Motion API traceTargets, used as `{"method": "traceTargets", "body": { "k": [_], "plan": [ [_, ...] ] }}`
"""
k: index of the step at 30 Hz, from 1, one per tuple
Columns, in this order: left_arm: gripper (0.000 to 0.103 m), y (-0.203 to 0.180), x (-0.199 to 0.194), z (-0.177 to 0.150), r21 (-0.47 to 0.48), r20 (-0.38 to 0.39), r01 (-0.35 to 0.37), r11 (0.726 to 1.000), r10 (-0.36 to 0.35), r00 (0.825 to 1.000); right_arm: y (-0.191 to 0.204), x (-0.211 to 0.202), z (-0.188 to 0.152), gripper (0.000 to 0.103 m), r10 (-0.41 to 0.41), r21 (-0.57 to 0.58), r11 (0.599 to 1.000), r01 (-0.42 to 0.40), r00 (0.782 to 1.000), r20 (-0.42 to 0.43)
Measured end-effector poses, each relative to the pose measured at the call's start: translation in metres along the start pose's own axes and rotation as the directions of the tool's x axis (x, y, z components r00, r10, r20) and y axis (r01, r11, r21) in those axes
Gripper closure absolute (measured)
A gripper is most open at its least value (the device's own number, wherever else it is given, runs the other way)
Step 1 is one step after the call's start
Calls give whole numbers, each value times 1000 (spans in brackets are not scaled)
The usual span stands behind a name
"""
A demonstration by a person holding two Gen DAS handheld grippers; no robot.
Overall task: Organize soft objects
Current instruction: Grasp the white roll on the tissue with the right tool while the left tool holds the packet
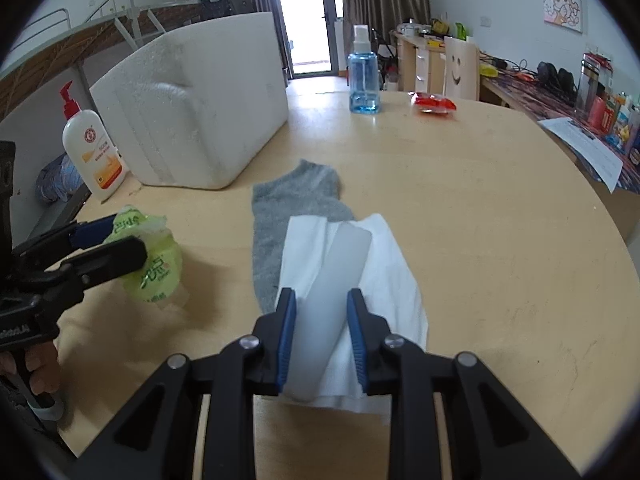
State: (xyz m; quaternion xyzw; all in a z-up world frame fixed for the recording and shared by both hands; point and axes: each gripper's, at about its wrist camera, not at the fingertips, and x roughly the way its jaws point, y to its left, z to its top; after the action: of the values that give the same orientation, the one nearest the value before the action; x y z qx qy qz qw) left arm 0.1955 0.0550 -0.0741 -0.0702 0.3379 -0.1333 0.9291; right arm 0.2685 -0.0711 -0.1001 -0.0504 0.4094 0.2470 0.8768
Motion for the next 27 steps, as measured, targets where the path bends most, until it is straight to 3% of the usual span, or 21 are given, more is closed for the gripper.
{"method": "traceTargets", "body": {
  "k": [13, 19, 23, 27],
  "plan": [
    [40, 3, -15, -1, -1, 44, 12, 1000, -12, 999, 1, -29, 6, 87, 1, 27, 1000, -3, 997, 73],
    [40, 0, -19, -2, 13, 48, 9, 1000, -9, 999, 3, -19, 6, 85, -2, 38, 999, 0, 999, 47],
    [40, 1, -18, -1, 7, 46, 8, 1000, -8, 999, 2, -7, 4, 73, -28, 39, 999, 27, 1000, 14],
    [40, 1, -16, -1, 8, 43, 16, 1000, -16, 999, -1, 1, 2, 71, -25, 49, 998, 25, 1000, -15]
  ]
}}
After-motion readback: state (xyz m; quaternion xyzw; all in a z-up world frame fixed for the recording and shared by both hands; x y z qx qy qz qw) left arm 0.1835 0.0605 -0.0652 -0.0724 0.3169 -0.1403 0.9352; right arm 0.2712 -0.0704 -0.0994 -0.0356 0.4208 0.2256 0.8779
